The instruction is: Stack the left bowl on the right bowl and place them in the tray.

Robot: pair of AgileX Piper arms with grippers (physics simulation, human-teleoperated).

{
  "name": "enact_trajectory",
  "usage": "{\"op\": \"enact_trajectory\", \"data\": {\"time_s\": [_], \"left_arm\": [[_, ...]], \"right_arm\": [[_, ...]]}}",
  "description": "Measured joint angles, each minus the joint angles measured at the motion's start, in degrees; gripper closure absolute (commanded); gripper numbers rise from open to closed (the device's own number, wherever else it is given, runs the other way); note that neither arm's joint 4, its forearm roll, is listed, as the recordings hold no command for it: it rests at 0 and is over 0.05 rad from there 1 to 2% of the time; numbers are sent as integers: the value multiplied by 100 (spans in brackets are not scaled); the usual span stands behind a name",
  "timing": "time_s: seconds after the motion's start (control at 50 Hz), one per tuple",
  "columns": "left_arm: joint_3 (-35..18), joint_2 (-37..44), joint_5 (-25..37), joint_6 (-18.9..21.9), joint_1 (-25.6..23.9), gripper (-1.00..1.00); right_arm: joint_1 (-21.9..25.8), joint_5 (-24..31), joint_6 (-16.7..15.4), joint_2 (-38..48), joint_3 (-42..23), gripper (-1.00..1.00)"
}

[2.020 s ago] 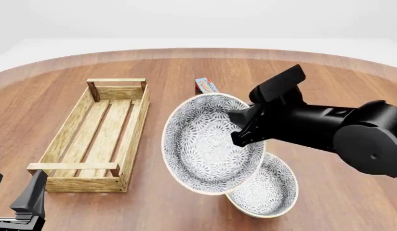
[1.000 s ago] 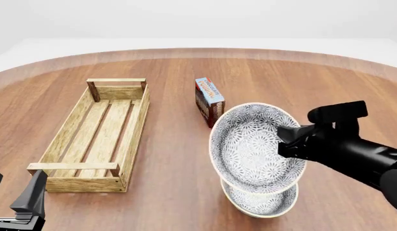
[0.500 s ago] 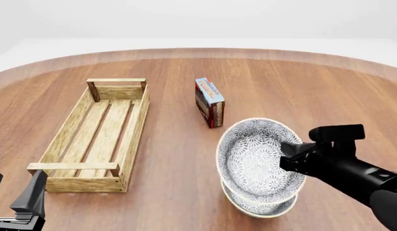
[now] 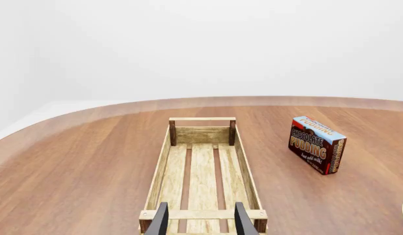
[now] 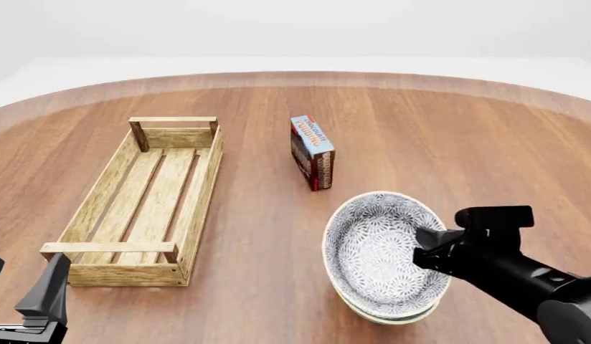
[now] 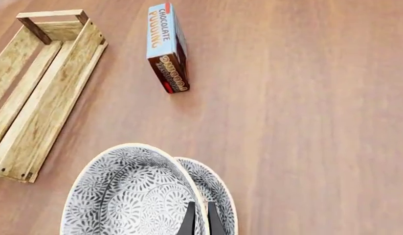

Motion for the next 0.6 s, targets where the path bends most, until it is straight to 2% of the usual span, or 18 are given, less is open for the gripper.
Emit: {"op": "enact_trajectory", "data": {"time_s": [0.12,0.14,0.6], "left_arm": [[0,0,0,0,0,-100],[0,0,0,0,0,-100],[0,0,0,0,0,-100]], "right_arm": [[-20,-60,6,49,43,100],[-24,-58,3,50,45,-100],[-10,115,-69,-133,-17,-100]]}}
